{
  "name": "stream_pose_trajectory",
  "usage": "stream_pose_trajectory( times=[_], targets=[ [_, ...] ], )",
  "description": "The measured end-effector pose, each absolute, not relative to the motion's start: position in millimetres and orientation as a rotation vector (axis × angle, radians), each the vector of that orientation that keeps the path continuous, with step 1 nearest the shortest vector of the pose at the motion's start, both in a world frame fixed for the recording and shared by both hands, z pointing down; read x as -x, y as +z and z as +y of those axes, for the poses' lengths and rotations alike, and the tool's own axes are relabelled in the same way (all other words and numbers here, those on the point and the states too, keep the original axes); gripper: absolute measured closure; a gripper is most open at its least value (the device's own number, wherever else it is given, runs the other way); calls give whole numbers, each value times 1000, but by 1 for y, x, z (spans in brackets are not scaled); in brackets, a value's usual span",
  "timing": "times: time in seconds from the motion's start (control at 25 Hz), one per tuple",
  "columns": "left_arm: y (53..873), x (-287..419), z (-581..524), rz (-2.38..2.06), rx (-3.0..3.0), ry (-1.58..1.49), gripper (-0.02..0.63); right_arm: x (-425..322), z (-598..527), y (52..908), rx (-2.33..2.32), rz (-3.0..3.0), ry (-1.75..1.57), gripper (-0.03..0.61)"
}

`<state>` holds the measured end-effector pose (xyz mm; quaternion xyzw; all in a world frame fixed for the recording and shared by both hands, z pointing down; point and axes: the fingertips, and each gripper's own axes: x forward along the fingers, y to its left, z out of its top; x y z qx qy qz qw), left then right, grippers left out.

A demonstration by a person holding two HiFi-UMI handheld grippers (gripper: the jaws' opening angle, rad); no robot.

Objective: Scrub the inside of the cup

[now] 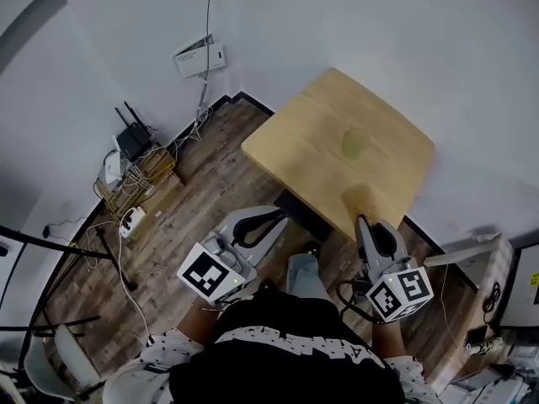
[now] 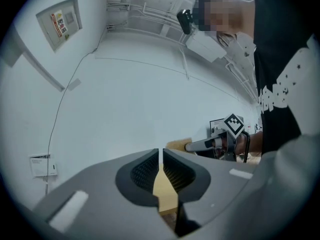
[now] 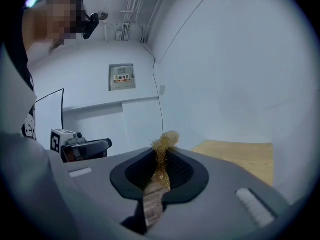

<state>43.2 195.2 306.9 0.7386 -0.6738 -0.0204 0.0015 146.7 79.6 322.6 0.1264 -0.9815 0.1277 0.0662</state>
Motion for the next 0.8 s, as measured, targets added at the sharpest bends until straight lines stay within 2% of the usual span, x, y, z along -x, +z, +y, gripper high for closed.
stream_pose_trajectory(
  times=[0.8],
  targets=[
    [313, -26, 109, -2049, -2327, 58, 575, -126, -3, 334, -433, -2958, 470, 515]
  ],
)
